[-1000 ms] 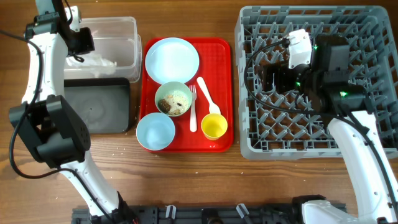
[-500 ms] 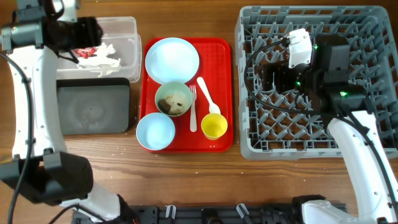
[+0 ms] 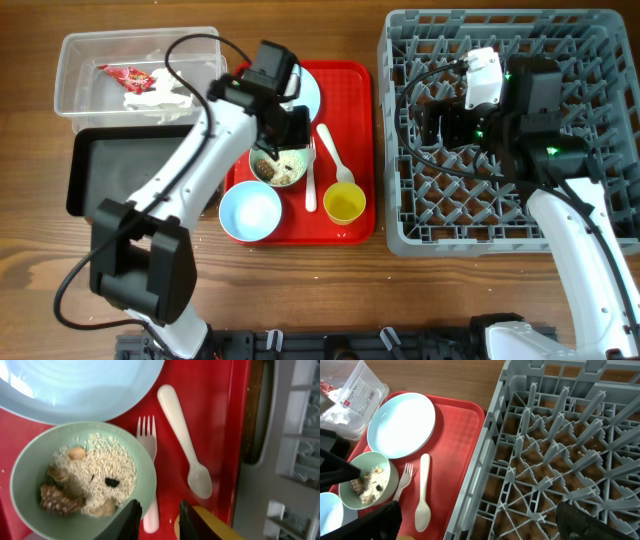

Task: Sort waste into correct bins and load items into the dishwasher rack
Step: 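Grasp the light-green bowl of rice with the left gripper, then tip the green bowl over the black tray to dump the rice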

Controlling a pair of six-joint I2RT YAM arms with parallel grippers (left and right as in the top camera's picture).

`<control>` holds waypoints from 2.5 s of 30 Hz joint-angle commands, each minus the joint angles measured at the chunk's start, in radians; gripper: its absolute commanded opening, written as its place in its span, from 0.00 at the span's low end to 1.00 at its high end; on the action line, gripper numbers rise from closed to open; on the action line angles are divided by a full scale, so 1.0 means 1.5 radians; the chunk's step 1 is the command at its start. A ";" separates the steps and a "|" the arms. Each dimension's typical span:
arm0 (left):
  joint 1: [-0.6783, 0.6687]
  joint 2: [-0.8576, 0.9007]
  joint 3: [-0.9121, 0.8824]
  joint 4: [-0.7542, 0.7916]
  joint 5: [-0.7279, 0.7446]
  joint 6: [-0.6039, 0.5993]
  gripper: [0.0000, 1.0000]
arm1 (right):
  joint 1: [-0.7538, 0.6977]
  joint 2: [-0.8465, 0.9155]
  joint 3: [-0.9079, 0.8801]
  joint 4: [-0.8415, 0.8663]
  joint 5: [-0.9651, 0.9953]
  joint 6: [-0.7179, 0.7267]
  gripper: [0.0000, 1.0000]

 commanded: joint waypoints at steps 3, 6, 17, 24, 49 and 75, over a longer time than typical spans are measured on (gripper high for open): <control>-0.064 0.021 -0.059 0.054 -0.118 -0.059 0.30 | 0.000 0.006 0.012 -0.004 -0.011 0.013 1.00; -0.076 0.057 -0.059 0.055 -0.137 0.026 0.30 | 0.000 0.006 0.012 -0.004 -0.011 0.013 1.00; -0.076 0.121 -0.059 0.066 -0.134 0.093 0.04 | 0.000 0.006 0.012 -0.007 -0.011 0.012 1.00; -0.079 0.097 -0.023 0.024 -0.134 0.093 0.04 | 0.000 0.006 0.012 -0.006 -0.011 0.012 1.00; 0.635 -0.083 -0.190 0.021 0.564 0.289 0.04 | 0.000 0.006 0.012 -0.009 -0.011 0.013 1.00; 0.823 0.053 -0.275 0.272 0.923 -0.026 0.04 | 0.000 0.006 0.012 -0.018 -0.011 0.013 1.00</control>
